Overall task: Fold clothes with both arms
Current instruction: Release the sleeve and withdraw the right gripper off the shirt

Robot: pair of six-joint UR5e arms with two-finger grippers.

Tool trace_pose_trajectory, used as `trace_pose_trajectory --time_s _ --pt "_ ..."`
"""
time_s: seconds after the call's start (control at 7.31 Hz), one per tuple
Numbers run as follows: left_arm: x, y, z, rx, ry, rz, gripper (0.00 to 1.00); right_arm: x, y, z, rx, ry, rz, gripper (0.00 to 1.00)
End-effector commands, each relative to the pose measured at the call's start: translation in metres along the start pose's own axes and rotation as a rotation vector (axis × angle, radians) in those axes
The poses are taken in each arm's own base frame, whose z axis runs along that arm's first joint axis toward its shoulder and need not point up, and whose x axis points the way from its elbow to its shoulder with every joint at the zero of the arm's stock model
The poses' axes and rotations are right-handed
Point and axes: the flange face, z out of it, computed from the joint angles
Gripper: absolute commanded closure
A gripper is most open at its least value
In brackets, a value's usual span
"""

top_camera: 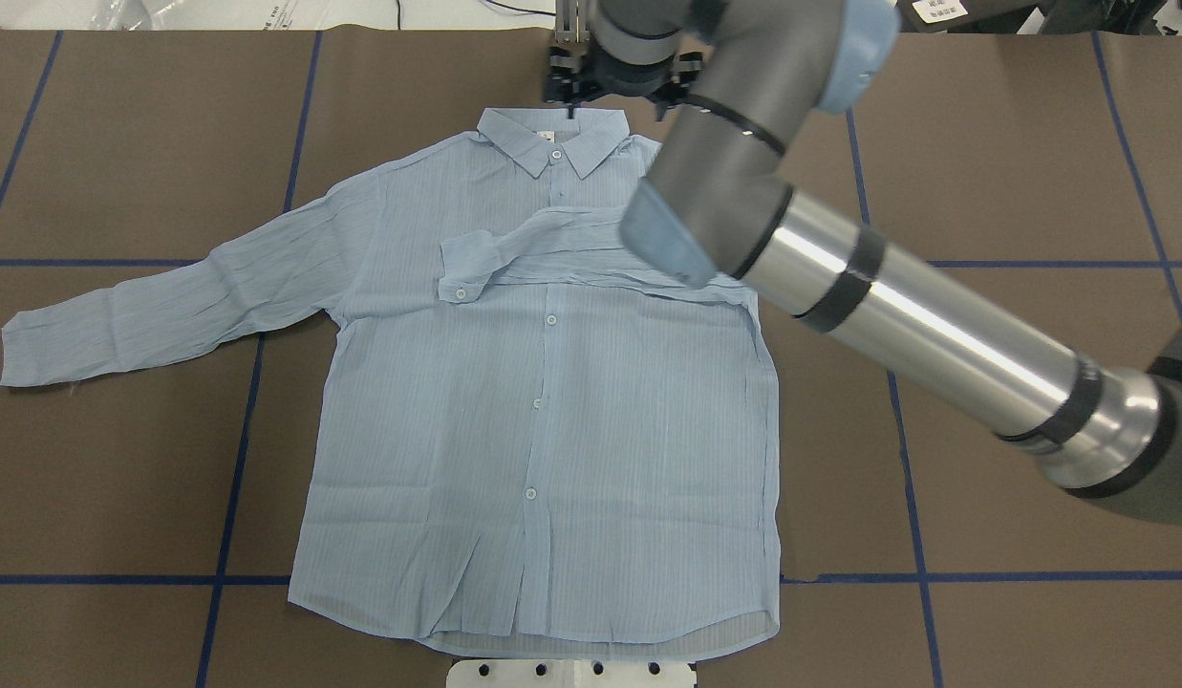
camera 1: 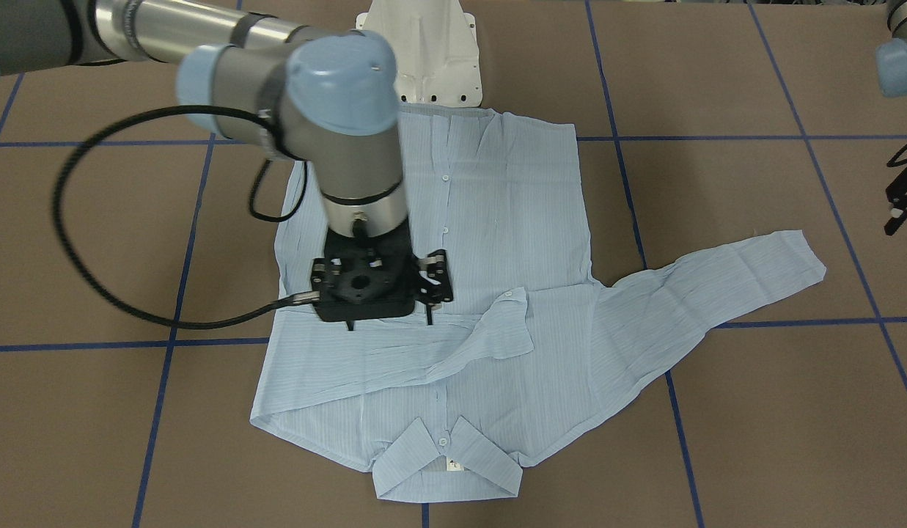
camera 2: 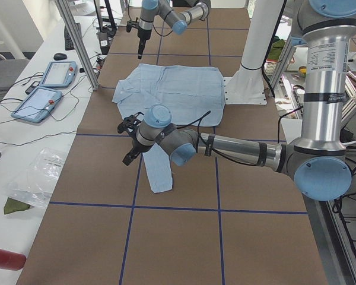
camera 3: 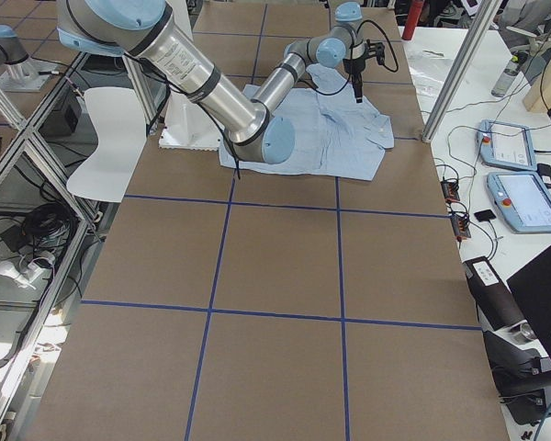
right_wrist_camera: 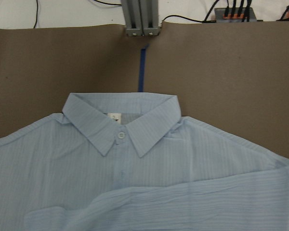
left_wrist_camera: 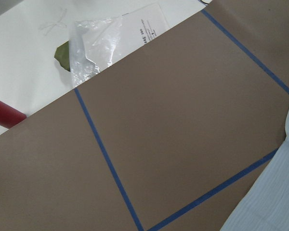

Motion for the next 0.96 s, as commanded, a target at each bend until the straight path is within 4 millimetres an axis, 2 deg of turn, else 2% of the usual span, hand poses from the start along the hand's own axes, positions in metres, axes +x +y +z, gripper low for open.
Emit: trace_pose_trajectory --time_s 0.0,0.14,0.27,0.41,0.55,0.68,0.82 --pt "0.013 0.056 0.049 0.048 0.064 -0.122 0.00 0.169 -0.008 -0.040 -0.041 -0.023 -0.104 0.00" --pt "0.008 0.084 0.051 0.067 0.078 -0.150 0.00 0.230 -0.005 -0.048 -0.050 -0.014 -0.174 0.00" --pt "0.006 0.104 0.046 0.091 0.069 -0.210 0.01 0.294 0.004 -0.058 -0.071 -0.017 -0.220 0.00" --pt "0.008 0.124 0.049 0.077 0.047 -0.221 0.02 0.357 0.023 -0.061 -0.092 0.002 -0.219 0.00" --pt "0.007 0.143 0.047 0.073 0.035 -0.236 0.02 0.397 0.042 -0.064 -0.098 0.032 -0.181 0.00" --pt "0.008 0.162 0.049 0.056 0.034 -0.244 0.06 0.409 0.056 -0.075 -0.087 0.037 -0.174 0.00" --pt "0.012 0.173 0.060 0.037 0.045 -0.281 0.14 0.414 0.064 -0.077 -0.089 0.042 -0.169 0.00"
